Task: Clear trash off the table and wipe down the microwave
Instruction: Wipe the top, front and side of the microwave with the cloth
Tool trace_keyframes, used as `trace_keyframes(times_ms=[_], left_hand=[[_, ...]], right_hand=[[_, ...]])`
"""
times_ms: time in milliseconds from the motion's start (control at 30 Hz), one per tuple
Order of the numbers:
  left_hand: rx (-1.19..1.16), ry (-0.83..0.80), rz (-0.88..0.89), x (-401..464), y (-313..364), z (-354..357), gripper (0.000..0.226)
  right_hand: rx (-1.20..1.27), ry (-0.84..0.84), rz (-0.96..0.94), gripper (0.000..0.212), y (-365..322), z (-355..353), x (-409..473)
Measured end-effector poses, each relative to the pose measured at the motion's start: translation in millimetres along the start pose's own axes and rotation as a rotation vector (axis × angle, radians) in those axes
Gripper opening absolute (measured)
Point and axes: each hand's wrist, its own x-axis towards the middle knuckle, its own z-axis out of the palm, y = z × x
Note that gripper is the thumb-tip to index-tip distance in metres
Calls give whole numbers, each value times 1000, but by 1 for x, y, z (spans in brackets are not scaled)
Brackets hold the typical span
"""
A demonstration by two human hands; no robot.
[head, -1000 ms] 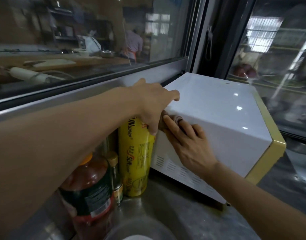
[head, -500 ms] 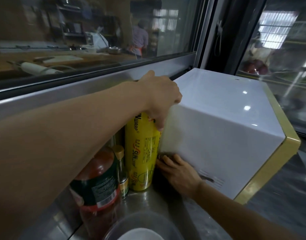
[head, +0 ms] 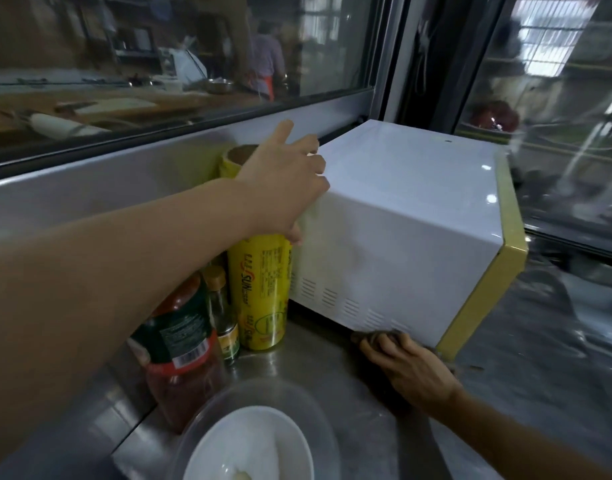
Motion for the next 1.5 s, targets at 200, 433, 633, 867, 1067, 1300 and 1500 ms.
trace_keyframes(times_ms=[200,433,633,867,1067,1300,1500], left_hand=[[-81,-18,3,-12,37,-6,82],[-221,-65,-47,-23,64,-28,78],[-404,-111,-161,-60,77,-56,64],[-683,-218,-237,-113,95,-98,58],[-1303,-241,-287,-155,125,-152,64],[-1699,-171,-292,-215,160,-220,33],[-2026,-288,-150,-247,196,-280,31]], right_hand=[[74,-77,18,40,7,3,-61],[301,-152,101,39,15,-41,-79],[772,65,364,46,44,-107,-98],[1313,392,689,50,51,-169,-152],[1442,439,958,52,43,-234,-209],[1493,492,1064,52,4,-333,-287],[1481,495,1119,58,-27,-392,-349]])
